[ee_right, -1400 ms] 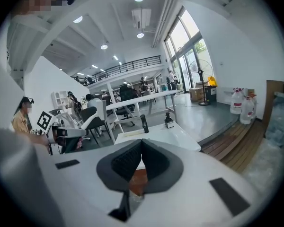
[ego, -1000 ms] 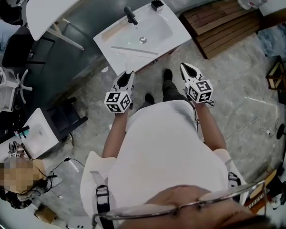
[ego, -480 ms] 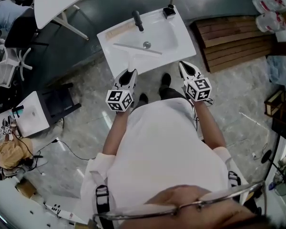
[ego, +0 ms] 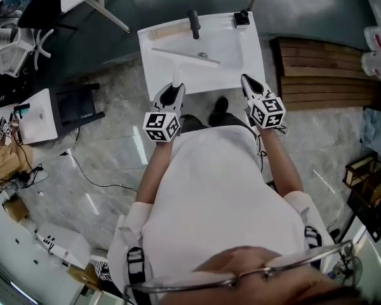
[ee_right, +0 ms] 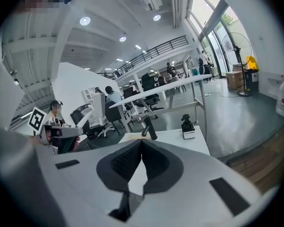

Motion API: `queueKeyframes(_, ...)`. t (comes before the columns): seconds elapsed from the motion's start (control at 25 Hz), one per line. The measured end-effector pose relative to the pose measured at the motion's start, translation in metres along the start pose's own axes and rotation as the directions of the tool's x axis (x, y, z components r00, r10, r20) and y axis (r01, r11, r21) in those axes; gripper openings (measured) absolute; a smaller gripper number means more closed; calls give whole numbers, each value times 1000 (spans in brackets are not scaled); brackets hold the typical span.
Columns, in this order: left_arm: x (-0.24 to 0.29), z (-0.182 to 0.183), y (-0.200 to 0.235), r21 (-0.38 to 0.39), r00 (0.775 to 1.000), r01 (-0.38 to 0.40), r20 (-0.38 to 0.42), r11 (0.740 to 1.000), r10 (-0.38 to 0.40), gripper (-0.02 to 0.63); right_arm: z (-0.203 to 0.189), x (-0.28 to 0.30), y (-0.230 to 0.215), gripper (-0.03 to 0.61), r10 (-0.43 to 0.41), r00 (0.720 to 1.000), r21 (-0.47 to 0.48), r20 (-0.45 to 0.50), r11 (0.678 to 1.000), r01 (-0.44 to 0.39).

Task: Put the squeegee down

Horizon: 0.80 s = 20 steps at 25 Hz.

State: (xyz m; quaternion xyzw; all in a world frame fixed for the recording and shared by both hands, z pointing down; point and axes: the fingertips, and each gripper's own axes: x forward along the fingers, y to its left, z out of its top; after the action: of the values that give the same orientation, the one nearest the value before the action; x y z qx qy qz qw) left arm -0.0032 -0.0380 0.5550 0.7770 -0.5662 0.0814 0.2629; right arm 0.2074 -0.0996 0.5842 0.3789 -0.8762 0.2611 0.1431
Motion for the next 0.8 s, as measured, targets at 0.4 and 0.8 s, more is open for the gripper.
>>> queueKeyframes(0.4, 10, -4, 28, -11, 996, -90, -23, 996, 90, 89, 3, 35, 11, 6, 65, 997, -9, -31, 998, -65)
queueKeyframes(0.8, 40, -29, 92, -86, 987, -153, -60, 984, 148, 89, 12, 51, 16, 6, 17, 996, -51, -90, 998, -22)
